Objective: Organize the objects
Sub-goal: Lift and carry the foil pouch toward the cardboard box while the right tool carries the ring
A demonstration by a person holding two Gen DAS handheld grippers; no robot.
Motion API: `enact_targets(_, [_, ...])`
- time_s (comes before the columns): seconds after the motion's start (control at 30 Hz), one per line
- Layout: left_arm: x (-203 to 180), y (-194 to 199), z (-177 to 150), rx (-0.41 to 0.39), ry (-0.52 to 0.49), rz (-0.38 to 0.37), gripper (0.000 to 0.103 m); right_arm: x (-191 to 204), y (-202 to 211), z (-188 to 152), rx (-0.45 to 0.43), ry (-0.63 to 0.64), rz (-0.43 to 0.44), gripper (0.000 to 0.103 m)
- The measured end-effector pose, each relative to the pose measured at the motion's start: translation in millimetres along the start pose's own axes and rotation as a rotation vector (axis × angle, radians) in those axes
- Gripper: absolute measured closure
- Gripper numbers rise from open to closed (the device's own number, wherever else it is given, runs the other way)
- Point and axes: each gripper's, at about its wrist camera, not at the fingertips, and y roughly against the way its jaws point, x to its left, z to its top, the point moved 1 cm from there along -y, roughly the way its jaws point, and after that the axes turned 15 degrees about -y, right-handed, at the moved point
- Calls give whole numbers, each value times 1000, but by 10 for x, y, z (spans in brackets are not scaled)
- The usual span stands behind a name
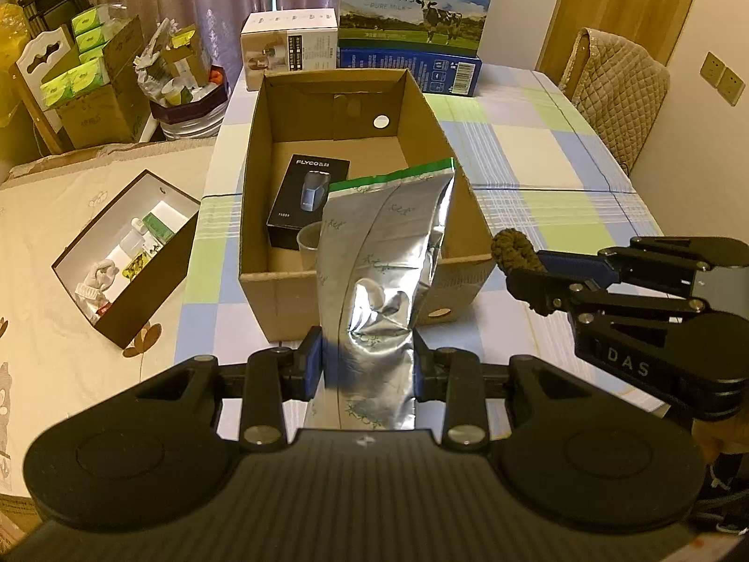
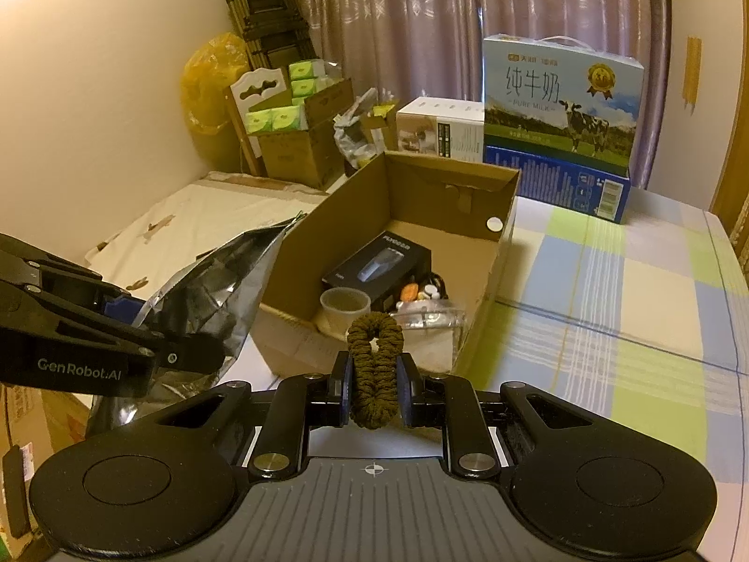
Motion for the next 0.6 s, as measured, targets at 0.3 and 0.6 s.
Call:
enact_targets(0.3, [70, -78, 178, -8, -14, -8, 73, -44, -112, 209, -9, -1, -7, 87])
enact_targets(0.6, [296, -198, 500, -14, -16, -2, 73, -77, -297, 494, -23, 5, -8, 87])
